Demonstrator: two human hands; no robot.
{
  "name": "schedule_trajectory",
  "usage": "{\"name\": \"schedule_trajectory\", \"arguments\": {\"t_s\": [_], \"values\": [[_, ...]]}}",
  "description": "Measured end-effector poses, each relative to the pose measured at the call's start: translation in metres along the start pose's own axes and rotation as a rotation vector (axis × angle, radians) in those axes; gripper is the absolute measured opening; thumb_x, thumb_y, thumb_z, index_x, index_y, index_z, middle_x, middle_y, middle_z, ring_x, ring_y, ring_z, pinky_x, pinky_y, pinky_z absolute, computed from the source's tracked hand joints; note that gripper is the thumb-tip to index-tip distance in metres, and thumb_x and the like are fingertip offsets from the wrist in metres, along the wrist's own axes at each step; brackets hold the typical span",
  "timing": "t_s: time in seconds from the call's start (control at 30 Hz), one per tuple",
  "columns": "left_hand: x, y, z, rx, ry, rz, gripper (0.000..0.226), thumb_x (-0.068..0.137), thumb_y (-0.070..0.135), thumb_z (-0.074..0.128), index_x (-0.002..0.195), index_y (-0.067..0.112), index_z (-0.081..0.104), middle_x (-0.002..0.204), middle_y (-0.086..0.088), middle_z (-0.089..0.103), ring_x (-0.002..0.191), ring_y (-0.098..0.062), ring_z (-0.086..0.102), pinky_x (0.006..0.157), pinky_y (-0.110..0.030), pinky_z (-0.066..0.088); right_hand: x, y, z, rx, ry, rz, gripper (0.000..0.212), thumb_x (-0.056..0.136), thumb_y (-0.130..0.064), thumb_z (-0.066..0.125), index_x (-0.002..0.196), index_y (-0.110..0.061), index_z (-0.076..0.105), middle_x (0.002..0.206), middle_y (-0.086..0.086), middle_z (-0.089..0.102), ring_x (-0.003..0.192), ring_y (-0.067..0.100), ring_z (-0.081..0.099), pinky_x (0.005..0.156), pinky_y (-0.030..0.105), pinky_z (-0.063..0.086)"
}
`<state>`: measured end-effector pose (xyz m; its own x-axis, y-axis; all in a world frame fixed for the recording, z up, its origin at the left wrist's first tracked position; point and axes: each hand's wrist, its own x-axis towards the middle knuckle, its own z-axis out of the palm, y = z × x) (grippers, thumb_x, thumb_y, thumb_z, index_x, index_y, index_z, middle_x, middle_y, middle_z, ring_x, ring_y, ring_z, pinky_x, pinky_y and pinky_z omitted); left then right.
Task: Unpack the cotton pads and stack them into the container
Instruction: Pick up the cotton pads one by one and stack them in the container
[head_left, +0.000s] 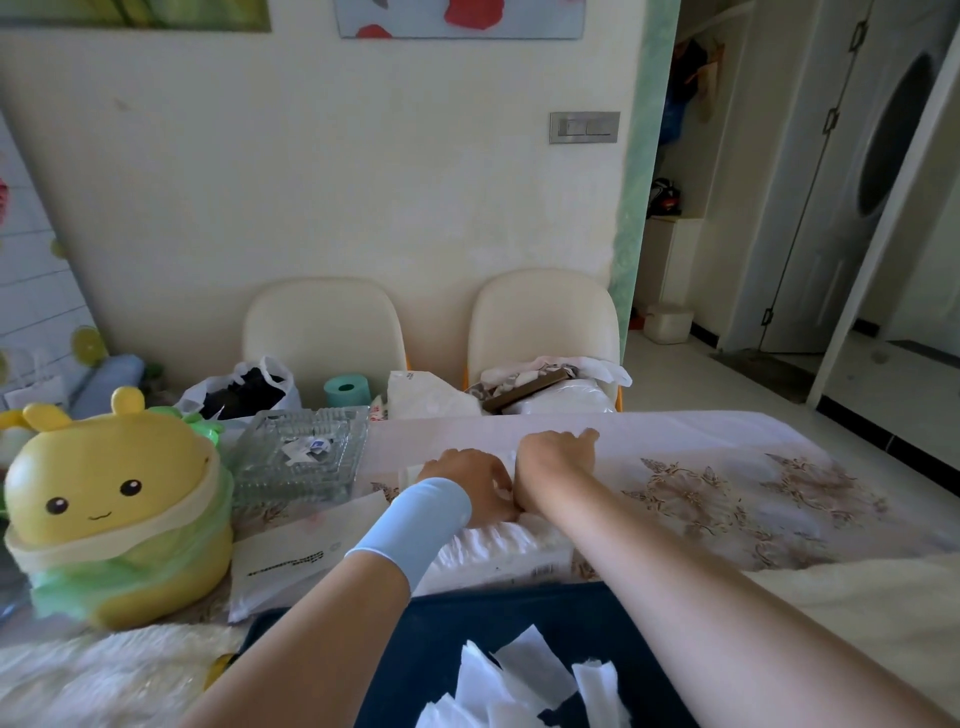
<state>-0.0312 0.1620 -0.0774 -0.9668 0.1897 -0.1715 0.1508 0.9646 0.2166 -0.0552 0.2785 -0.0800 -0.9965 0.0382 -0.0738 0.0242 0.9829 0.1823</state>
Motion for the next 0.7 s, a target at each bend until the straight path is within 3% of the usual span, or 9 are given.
{"name": "schedule_trajectory", "arguments": {"t_s": [0.13, 0.2, 0.27, 0.37, 0.47, 0.53, 0.6, 0.7], "values": [[-0.006, -0.014, 0.003, -0.18, -0.04, -0.011, 0.068, 0.082, 0.063, 0.063, 0.14, 0.034, 0.041, 0.143, 0.006, 0.048, 0.121, -0.022, 0.051, 0.094, -0.035, 0.045, 0.004, -0.003, -0.005, 0.106, -0.162, 0.019, 0.038, 0.086, -0.031, 0.067, 0.121, -0.018, 0.058, 0.117, 0.003, 0.061, 0.115, 0.029, 0.057, 0.112, 0.048, 0.033], [-0.011, -0.02, 0.005, -0.183, -0.076, 0.004, 0.073, 0.084, 0.067, 0.057, 0.146, 0.037, 0.034, 0.15, 0.007, 0.041, 0.13, -0.023, 0.047, 0.101, -0.038, 0.043, 0.004, 0.005, -0.012, 0.247, -0.269, -0.012, 0.038, 0.083, -0.037, 0.072, 0.113, -0.017, 0.06, 0.105, 0.004, 0.06, 0.107, 0.029, 0.062, 0.101, 0.043, 0.047], [-0.015, -0.023, 0.006, -0.149, -0.111, 0.022, 0.072, 0.087, 0.067, 0.054, 0.149, 0.039, 0.03, 0.155, 0.006, 0.035, 0.137, -0.024, 0.041, 0.108, -0.041, 0.04, 0.003, 0.016, -0.016, 0.331, -0.191, -0.02, 0.031, 0.081, -0.033, 0.075, 0.103, -0.015, 0.061, 0.094, 0.002, 0.061, 0.092, 0.026, 0.064, 0.085, 0.036, 0.053], [-0.019, -0.021, 0.007, -0.13, -0.12, 0.011, 0.072, 0.088, 0.065, 0.051, 0.151, 0.041, 0.027, 0.16, 0.005, 0.027, 0.143, -0.025, 0.033, 0.114, -0.044, 0.034, -0.003, 0.023, -0.008, 0.333, 0.038, 0.041, 0.021, 0.083, -0.025, 0.071, 0.087, -0.016, 0.053, 0.083, -0.002, 0.059, 0.079, 0.022, 0.058, 0.076, 0.033, 0.042], [-0.027, -0.016, 0.009, 0.051, -0.05, 0.052, 0.07, 0.095, 0.063, 0.041, 0.155, 0.036, 0.019, 0.166, 0.006, 0.005, 0.153, -0.021, 0.005, 0.122, -0.043, 0.01, -0.007, 0.02, 0.009, 0.47, 0.02, 0.031, 0.026, 0.086, -0.029, 0.073, 0.086, -0.015, 0.051, 0.085, 0.0, 0.057, 0.084, 0.024, 0.057, 0.076, 0.032, 0.043], [-0.035, -0.016, 0.011, 0.141, -0.002, 0.065, 0.069, 0.097, 0.062, 0.034, 0.157, 0.034, 0.013, 0.167, 0.004, -0.004, 0.153, -0.021, -0.004, 0.124, -0.046, 0.002, -0.006, 0.025, 0.015, 0.598, 0.013, 0.018, 0.027, 0.088, -0.03, 0.07, 0.076, -0.014, 0.051, 0.077, 0.002, 0.057, 0.072, 0.022, 0.058, 0.063, 0.029, 0.041], [-0.04, -0.017, 0.017, 0.177, -0.025, 0.04, 0.072, 0.097, 0.064, 0.028, 0.157, 0.032, 0.006, 0.166, 0.003, -0.009, 0.153, -0.024, -0.006, 0.123, -0.049, 0.0, -0.004, 0.037, 0.013, 0.774, 0.039, -0.001, 0.036, 0.093, -0.029, 0.059, 0.064, -0.015, 0.042, 0.06, 0.001, 0.045, 0.056, 0.021, 0.045, 0.054, 0.028, 0.032], [-0.038, -0.013, 0.026, 0.179, -0.107, 0.014, 0.075, 0.097, 0.067, 0.022, 0.158, 0.029, -0.002, 0.166, 0.003, -0.013, 0.153, -0.025, -0.009, 0.123, -0.049, -0.002, -0.014, 0.051, 0.006, 0.853, 0.149, -0.106, 0.035, 0.102, -0.028, 0.038, 0.069, -0.016, 0.041, 0.066, 0.001, 0.045, 0.061, 0.019, 0.043, 0.06, 0.033, 0.033]]}}
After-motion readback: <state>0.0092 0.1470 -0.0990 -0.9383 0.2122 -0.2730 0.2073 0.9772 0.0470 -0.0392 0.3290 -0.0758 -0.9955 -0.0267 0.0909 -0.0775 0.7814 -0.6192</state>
